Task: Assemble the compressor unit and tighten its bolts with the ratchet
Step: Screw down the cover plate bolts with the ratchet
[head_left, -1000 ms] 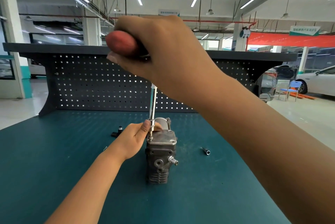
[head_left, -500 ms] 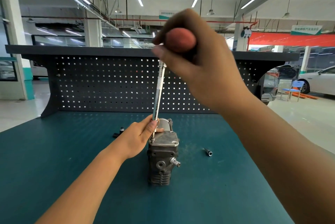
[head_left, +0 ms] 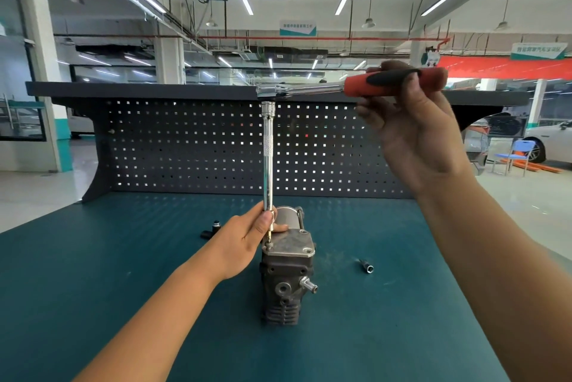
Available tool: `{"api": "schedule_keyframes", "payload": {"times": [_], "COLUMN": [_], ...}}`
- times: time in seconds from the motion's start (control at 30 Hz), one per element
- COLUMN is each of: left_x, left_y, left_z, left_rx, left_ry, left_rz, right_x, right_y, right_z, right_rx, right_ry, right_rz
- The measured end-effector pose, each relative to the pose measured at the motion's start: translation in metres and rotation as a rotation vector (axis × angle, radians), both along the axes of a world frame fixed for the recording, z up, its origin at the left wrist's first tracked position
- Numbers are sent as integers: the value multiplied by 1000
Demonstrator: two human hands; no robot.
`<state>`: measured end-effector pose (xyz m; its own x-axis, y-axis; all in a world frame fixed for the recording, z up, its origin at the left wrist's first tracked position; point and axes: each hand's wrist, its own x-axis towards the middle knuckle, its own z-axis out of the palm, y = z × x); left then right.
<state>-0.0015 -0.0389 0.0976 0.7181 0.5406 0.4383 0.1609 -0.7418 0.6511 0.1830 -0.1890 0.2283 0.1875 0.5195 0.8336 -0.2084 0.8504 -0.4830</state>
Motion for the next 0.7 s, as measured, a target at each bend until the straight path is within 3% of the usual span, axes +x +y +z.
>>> {"api": "schedule_keyframes", "payload": {"times": [0.17, 0.33, 0.53, 0.7], "left_x": [0, 0, 3, 5], "left_y": [0, 0, 2, -2], "left_z": [0, -1, -7, -9], "left_rx": [9, 12, -7, -57], "left_ry": [-5, -16, -64, -129], "left_rz": [2, -5, 17, 20], "right_x": [20, 25, 6, -39], "right_y": [28, 40, 19, -9], "right_z": [-5, -10, -13, -8], "right_rx": [-216, -264, -64, 255], "right_ry": [360, 431, 293, -116], "right_rz": [67, 158, -92, -470]}}
